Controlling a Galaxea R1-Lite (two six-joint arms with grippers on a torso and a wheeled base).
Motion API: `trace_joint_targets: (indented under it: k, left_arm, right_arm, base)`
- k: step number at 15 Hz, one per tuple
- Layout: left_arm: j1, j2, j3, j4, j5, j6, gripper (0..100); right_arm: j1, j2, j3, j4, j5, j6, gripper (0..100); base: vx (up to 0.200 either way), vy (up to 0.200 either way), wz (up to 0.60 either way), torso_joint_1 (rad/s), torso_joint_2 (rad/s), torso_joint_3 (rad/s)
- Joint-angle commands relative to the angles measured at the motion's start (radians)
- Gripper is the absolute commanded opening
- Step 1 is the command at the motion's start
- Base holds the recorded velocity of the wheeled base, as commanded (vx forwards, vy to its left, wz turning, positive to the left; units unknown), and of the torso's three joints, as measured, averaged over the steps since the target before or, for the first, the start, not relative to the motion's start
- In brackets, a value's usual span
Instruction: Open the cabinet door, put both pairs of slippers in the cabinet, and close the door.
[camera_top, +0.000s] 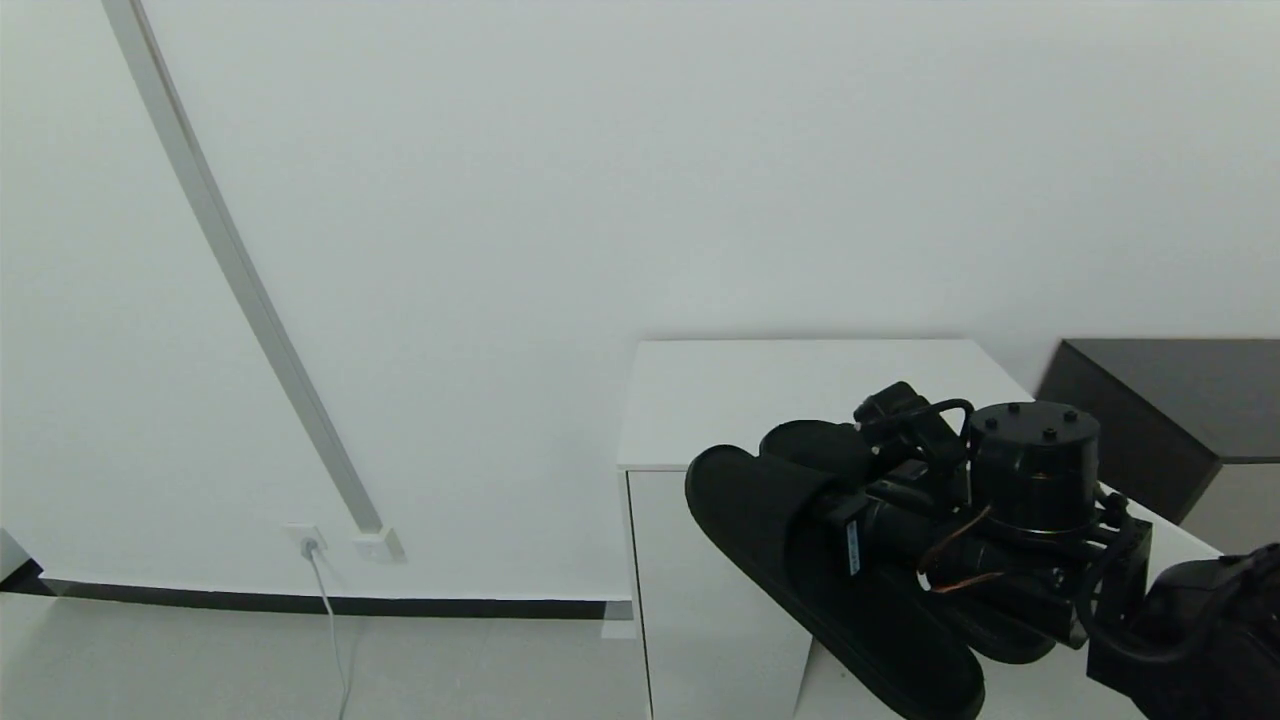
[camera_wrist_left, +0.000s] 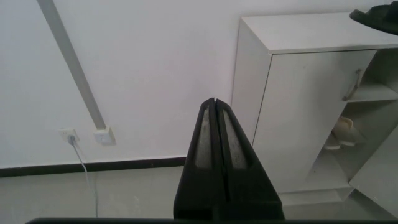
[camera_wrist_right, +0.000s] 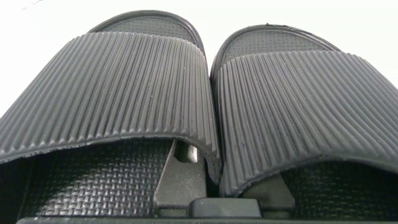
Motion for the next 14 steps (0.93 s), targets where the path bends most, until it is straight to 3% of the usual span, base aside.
trace_joint_targets:
  k: [1,8,14]
  left_arm:
    - [0.000,0.000,0.000,0.000,0.001,0.000,0]
    - [0.000,0.000,0.000,0.000,0.001,0.000,0]
    - [0.000,0.000,0.000,0.000,0.007,0.002,0]
  right_arm:
    - [-0.015,-0.023,0.007,0.000,0.003,-0.001,0]
    - [-0.012,-0.014,0.007,0.000,0.003,-0.003,0]
    - [-0.009,0.000,0.009,0.002,0.003,-0.017,0]
  base:
    - [0.000,0.000,0.00,0.000,0.00,0.000]
    - [0.000,0.000,0.00,0.000,0.00,0.000]
    - [0.000,-0.200,0.00,0.005,0.00,0.004]
